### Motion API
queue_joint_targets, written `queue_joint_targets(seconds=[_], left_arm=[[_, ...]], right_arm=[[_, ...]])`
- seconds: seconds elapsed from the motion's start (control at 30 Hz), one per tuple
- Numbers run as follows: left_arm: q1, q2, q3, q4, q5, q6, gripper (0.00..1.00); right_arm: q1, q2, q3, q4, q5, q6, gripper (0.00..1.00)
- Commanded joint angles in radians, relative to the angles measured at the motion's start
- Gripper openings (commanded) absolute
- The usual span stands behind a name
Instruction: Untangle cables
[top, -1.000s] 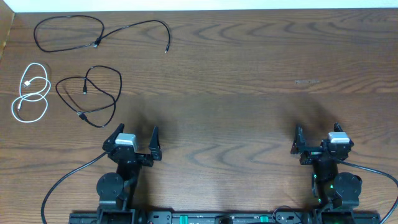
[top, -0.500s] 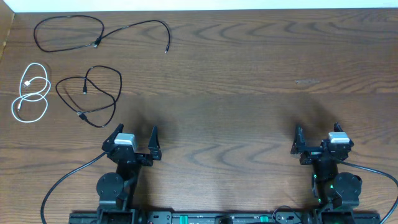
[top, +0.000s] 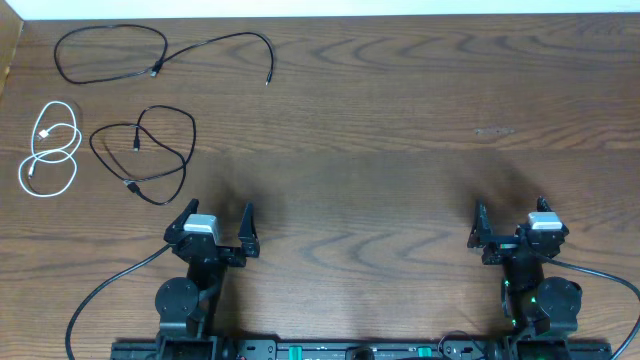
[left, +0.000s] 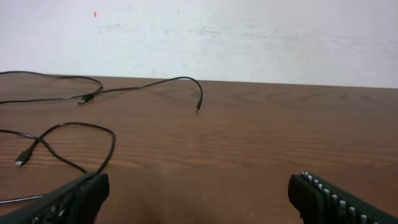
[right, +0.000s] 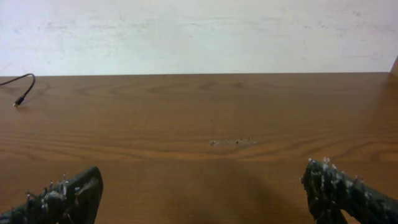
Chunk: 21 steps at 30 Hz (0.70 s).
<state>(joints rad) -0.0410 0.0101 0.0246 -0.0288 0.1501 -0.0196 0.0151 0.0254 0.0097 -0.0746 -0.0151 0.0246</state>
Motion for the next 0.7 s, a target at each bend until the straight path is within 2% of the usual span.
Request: queue_joint_targets(seconds=[0.0,0.67], left_arm=[[0.005,-0.006,-0.021,-0.03,-0.008,-0.001,0.98],[0.005,-0.006,-0.021,-0.03,-0.008,-0.001,0.98]], right_arm=[[-0.001,-0.003,-0.005,-0.001,-0.006,-0.014,0.99],[-0.002,-0.008,-0.004,-0.001,0.01,-0.015,0.99]])
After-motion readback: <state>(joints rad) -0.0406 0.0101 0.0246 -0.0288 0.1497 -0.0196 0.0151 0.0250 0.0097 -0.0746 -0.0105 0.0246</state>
